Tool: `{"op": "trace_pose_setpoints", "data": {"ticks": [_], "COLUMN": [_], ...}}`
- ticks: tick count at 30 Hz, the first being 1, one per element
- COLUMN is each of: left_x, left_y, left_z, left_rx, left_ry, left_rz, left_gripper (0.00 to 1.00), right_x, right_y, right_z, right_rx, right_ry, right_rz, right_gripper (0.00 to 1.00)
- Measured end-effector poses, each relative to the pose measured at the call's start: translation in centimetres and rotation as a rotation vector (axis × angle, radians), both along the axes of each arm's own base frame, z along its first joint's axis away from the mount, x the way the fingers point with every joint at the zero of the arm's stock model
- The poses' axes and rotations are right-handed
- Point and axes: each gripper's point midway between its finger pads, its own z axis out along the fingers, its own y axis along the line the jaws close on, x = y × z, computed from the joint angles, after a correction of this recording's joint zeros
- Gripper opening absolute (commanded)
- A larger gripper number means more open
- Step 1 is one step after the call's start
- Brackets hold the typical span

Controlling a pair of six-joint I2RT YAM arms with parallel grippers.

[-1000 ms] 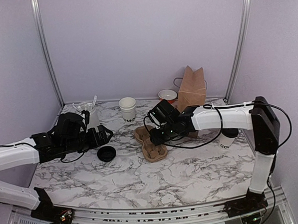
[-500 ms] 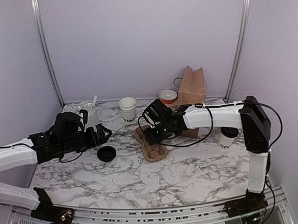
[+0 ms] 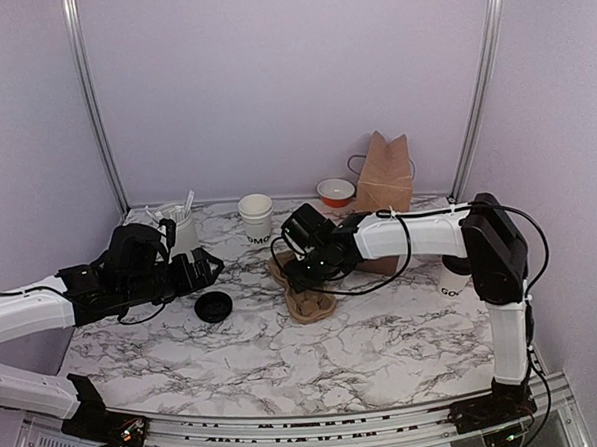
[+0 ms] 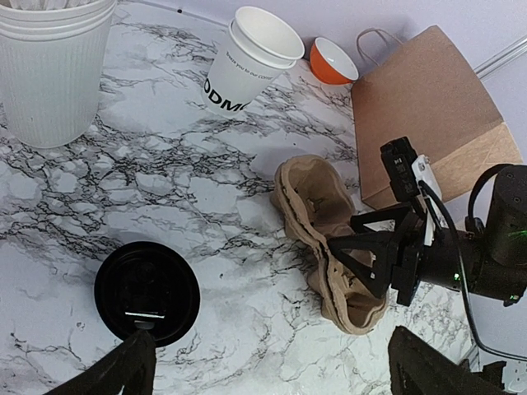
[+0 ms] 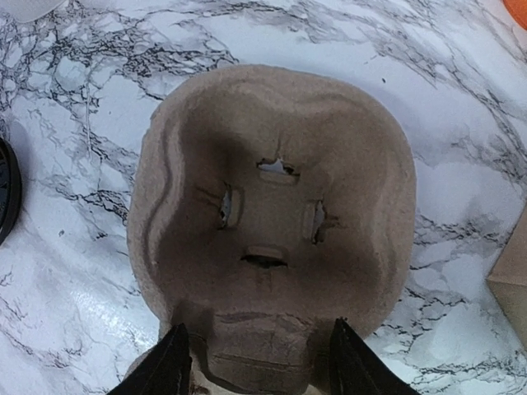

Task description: Pack the takeout coffee

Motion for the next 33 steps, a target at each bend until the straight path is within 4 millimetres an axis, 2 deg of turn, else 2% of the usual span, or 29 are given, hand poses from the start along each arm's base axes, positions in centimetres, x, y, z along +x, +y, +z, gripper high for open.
{"op": "trace_pose_setpoints", "data": {"ticks": [6, 12, 14, 16, 18, 23, 27, 33], "left_x": [-0.2, -0.2, -0.2, -0.2, -0.2, -0.3, -0.4, -0.4], "left_y": [0.2, 0.2, 0.2, 0.2, 0.2, 0.3, 0.4, 0.4], "left_z": [-0.1, -0.1, -0.1, -0.1, 0.0, -0.2, -0.4, -0.5], "left_rx": [0.002, 0.002, 0.001, 0.001, 0.001, 0.004, 0.007, 0.008], "left_ry": [0.002, 0.002, 0.001, 0.001, 0.001, 0.003, 0.007, 0.008], "left_rz": [0.0, 0.0, 0.0, 0.0, 0.0, 0.0, 0.0, 0.001], "left_gripper": [0.99, 0.99, 0.99, 0.99, 0.99, 0.99, 0.99, 0.99], "right_x": [0.0, 0.3, 0.4, 0.5, 0.6, 0.6, 0.5, 0.4], "right_y": [-0.3, 0.1, 0.4, 0.6, 0.7, 0.6, 0.5, 0.5], "right_z": [0.0, 0.8, 1.3, 1.6, 1.8, 2.0, 1.9, 1.1], "right_rx": [-0.016, -0.009, 0.0, 0.005, 0.009, 0.005, 0.003, -0.001], "right_ry": [-0.002, -0.011, -0.018, -0.021, -0.024, -0.022, -0.016, 0.002], "right_rz": [-0.007, -0.006, -0.004, -0.004, -0.005, -0.009, -0.013, -0.025], "right_gripper": [0.4, 0.31, 0.33, 0.43, 0.48, 0.49, 0.45, 0.46]}}
